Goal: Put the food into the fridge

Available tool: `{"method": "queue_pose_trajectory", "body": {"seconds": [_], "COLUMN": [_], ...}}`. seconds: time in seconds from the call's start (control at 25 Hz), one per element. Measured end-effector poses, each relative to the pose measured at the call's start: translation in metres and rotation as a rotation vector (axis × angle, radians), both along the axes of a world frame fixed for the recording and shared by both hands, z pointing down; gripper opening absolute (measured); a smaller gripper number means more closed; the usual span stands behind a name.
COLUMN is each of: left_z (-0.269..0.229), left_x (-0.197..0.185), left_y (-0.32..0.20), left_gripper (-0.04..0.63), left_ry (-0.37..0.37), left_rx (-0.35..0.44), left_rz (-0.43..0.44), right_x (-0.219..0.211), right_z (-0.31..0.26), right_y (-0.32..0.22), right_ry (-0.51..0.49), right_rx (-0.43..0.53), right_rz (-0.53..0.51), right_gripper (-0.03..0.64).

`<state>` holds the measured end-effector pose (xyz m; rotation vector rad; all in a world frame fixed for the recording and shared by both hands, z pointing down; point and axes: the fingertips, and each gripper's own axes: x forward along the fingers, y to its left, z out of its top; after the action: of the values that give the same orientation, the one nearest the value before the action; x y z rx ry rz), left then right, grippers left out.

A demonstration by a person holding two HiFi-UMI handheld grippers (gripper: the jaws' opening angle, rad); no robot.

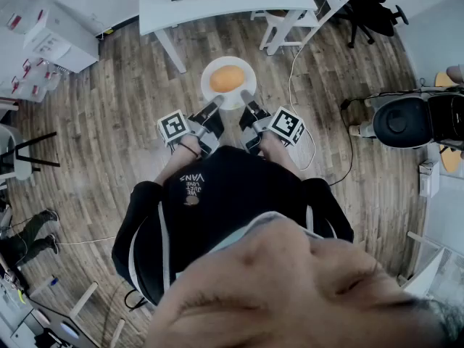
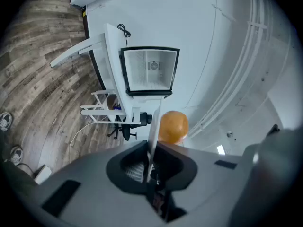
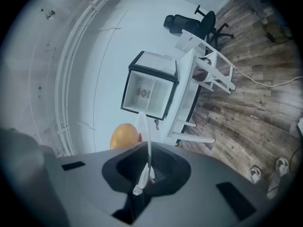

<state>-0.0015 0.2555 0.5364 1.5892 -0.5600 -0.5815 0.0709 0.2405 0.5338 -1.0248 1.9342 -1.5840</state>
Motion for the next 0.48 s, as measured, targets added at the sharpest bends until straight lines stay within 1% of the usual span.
{"method": "queue_pose_trajectory", "body": {"seconds": [0.16,0.36,0.48], "left_z": [0.002,0.002,0.005], "left_x": [0.001,-0.008,-0.007], "left_y": [0.005,-0.002,-0.002], "left_gripper": [0.032,0.032,0.032], "left_ry": [0.002,0.009,0.018], "left_rx": [-0.012,-0.014,-0.011], "left_rz": [0.005,0.010,0.018], "right_x": [0.001,-0.009,-0.008], "right_z": [0.001,-0.002,-0.002], "right_y": [0.004,-0.003,-0.002], "right_ry": [0.009,0.030,0.030], "right_rx": [0.003,0.021,0.047], "right_rz": [0.006,0.007,0.009], "right_gripper": [0.023,0.023,0.023]}}
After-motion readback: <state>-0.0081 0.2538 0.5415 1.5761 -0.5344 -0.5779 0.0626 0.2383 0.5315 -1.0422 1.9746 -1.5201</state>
